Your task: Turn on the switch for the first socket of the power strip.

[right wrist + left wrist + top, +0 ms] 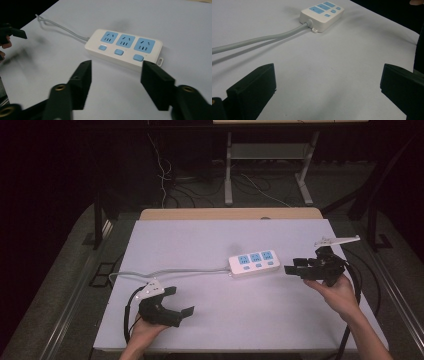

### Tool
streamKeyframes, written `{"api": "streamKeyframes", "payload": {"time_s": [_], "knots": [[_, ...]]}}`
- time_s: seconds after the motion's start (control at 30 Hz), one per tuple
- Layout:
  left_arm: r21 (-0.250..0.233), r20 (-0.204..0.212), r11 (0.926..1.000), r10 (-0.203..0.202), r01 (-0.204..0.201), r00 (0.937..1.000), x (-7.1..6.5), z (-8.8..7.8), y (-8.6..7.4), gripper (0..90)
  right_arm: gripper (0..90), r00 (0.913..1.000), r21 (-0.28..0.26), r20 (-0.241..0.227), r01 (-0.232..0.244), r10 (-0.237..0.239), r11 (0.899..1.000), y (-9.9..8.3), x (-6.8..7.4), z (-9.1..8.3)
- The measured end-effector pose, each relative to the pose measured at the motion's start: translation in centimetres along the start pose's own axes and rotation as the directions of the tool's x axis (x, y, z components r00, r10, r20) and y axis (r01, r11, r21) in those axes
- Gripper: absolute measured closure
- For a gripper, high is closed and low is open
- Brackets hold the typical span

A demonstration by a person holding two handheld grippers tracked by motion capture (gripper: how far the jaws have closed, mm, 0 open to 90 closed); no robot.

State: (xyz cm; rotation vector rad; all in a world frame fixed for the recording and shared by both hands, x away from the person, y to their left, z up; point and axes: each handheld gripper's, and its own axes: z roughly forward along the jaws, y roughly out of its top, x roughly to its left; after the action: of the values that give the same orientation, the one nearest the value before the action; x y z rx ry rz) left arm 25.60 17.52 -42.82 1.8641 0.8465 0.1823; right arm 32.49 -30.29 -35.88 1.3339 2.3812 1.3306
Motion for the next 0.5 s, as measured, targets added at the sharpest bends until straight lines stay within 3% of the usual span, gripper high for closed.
{"api": "streamKeyframes", "payload": {"time_s": [0.2,0.3,0.33,0.5], "knots": [[0.001,-0.001,1.0000,0.000,0.000,1.0000,0.0,0.0,0.0,0.0,11.4,0.9999,-0.008,-0.010,-0.014,0.014,1.000,-1.2,0.5,-0.3],[0.002,-0.001,1.0000,0.000,0.000,1.0000,0.0,0.0,0.0,0.0,8.6,0.9996,-0.013,-0.022,-0.016,0.016,1.000,-1.8,0.7,-0.4],[0.001,-0.001,1.0000,0.000,0.000,1.0000,0.0,0.0,0.0,0.0,0.1,0.9995,-0.010,-0.027,-0.018,0.018,1.000,-2.0,0.7,-0.3],[0.000,-0.002,1.0000,-0.001,0.001,1.0000,0.0,0.0,0.0,0.0,0.3,0.9986,-0.013,-0.050,-0.020,0.019,1.000,-3.0,1.0,-0.4]]}}
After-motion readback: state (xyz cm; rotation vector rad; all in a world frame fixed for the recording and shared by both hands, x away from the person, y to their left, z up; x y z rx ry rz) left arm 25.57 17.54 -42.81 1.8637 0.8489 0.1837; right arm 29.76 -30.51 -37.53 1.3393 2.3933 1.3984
